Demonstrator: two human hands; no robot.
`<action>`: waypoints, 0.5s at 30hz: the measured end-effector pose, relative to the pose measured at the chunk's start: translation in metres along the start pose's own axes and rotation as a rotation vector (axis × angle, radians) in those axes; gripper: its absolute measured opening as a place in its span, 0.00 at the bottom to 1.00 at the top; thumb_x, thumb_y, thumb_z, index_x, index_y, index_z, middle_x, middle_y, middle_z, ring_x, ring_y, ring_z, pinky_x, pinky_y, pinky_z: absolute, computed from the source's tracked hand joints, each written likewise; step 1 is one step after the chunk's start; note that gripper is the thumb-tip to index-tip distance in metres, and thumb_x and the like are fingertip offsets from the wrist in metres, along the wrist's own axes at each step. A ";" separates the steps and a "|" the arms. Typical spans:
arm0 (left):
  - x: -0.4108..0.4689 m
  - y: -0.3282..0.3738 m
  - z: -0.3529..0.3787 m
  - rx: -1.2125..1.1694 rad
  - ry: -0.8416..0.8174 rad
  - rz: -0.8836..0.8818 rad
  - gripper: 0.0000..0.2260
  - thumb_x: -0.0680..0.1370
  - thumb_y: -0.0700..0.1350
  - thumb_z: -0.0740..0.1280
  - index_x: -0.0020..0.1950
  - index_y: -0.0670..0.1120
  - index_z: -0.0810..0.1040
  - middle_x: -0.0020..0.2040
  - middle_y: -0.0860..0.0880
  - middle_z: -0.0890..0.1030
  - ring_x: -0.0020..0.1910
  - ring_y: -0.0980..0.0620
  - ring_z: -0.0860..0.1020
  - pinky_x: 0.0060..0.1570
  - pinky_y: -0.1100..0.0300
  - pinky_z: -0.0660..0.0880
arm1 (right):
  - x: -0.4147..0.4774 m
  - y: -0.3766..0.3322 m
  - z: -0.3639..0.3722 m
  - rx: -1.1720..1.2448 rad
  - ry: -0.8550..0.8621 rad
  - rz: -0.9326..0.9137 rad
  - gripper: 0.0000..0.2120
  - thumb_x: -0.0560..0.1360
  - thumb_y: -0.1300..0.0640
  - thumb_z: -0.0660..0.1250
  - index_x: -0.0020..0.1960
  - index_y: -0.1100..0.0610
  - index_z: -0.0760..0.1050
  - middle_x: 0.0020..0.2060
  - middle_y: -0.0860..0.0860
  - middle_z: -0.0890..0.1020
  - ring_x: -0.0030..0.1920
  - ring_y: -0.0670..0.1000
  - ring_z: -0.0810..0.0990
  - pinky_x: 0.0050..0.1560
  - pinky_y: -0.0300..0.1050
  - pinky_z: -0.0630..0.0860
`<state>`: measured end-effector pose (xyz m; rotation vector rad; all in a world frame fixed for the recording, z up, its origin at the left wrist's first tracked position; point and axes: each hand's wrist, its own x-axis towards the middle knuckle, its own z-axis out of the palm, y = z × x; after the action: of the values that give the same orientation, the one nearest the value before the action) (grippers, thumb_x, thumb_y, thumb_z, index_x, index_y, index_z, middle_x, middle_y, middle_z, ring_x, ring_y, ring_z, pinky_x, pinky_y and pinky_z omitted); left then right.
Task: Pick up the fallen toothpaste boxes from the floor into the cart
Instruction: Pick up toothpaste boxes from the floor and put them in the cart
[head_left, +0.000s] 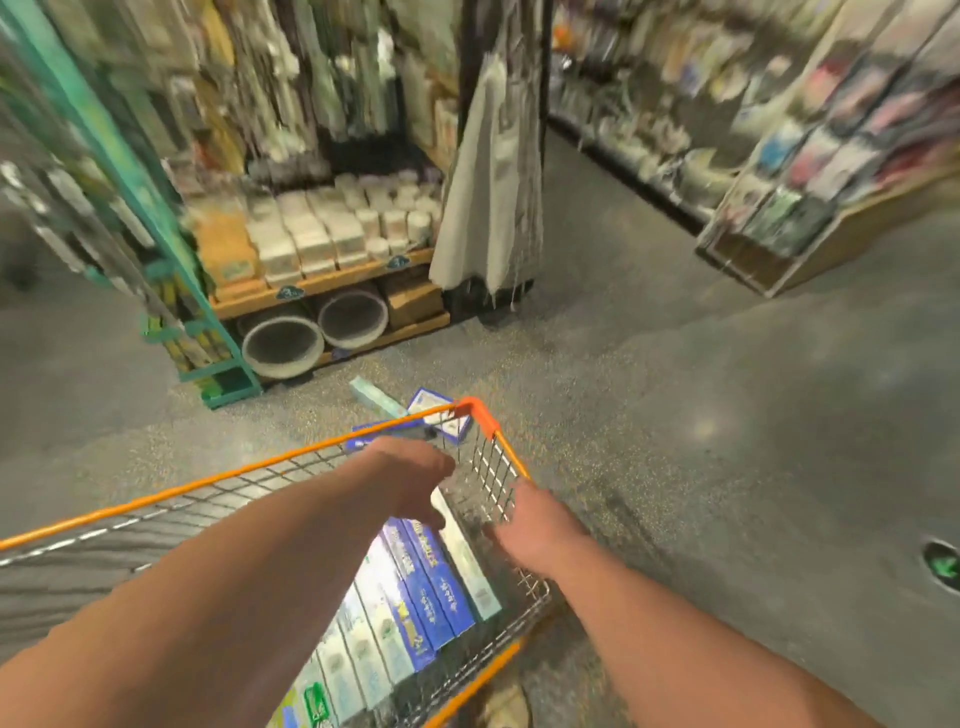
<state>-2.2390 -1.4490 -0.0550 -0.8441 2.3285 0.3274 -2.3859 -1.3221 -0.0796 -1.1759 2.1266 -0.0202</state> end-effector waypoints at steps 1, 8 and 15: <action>-0.009 0.004 -0.006 -0.006 0.034 0.012 0.32 0.74 0.62 0.73 0.73 0.49 0.71 0.69 0.46 0.77 0.66 0.44 0.76 0.64 0.51 0.74 | -0.015 -0.001 -0.008 0.003 0.035 0.008 0.23 0.74 0.47 0.68 0.64 0.57 0.72 0.60 0.59 0.80 0.60 0.62 0.80 0.59 0.52 0.78; -0.080 0.063 -0.024 0.160 0.196 0.199 0.31 0.75 0.66 0.68 0.71 0.50 0.71 0.66 0.47 0.79 0.64 0.43 0.77 0.62 0.51 0.74 | -0.136 0.013 -0.026 0.015 0.213 0.070 0.32 0.73 0.42 0.70 0.72 0.55 0.69 0.66 0.58 0.76 0.66 0.60 0.76 0.64 0.53 0.75; -0.128 0.165 -0.019 0.265 0.213 0.419 0.32 0.76 0.65 0.68 0.73 0.48 0.69 0.69 0.46 0.77 0.66 0.44 0.76 0.63 0.51 0.74 | -0.280 0.080 -0.013 0.040 0.352 0.184 0.29 0.74 0.40 0.69 0.68 0.56 0.75 0.62 0.59 0.81 0.63 0.60 0.78 0.62 0.51 0.76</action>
<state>-2.2780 -1.2688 0.0442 -0.2693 2.6667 0.0987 -2.3560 -1.0688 0.0623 -1.0060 2.5230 -0.1988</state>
